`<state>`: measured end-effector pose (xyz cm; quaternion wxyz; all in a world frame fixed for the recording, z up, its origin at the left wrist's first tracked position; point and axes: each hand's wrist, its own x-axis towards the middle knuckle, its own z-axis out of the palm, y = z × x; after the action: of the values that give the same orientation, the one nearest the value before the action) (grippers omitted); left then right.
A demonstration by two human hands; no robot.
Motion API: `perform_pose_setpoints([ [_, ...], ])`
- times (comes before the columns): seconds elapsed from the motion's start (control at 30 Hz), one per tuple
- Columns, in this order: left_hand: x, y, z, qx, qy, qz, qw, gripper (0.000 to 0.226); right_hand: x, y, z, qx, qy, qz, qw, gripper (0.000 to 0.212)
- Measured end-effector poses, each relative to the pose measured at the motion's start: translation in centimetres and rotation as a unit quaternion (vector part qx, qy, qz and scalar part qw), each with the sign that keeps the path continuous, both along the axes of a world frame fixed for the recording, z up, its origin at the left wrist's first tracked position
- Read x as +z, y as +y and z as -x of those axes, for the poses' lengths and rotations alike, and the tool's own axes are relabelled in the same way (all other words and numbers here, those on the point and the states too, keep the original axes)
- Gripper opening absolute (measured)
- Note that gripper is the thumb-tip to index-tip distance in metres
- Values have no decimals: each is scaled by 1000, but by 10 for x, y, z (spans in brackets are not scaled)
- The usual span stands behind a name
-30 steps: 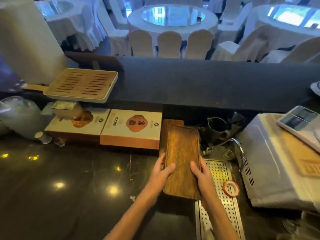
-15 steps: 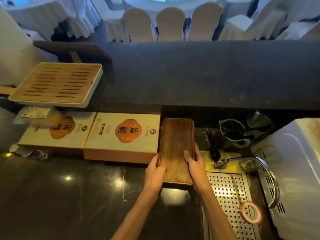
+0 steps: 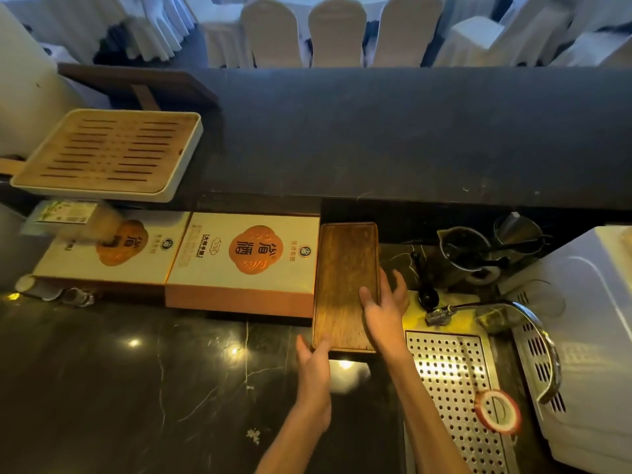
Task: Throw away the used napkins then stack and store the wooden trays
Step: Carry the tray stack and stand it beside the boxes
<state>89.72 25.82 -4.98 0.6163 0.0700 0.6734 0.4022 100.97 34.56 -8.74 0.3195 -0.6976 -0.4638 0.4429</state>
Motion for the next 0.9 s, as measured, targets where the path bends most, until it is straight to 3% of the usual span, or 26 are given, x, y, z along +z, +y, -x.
perform_pose_setpoints([
  [0.13, -3, 4, -5, 70, -79, -30, 994, 39, 4, -1, 0, 11, 182, 30, 983, 58],
  [0.37, -7, 15, -18, 203, -206, -1, 957, 43, 2, 4, -3, -18, 257, 72, 964, 64],
  [0.47, -10, 17, -20, 224, -222, -10, 949, 46, 0, 9, -4, -34, 315, 89, 944, 64],
  [0.73, -8, 36, -12, 219, -282, -21, 934, 42, -9, 18, -5, -8, 352, 69, 933, 56],
  [0.9, -3, 33, -3, 188, -310, -36, 931, 36, -15, 15, -5, 8, 312, 46, 949, 60],
])
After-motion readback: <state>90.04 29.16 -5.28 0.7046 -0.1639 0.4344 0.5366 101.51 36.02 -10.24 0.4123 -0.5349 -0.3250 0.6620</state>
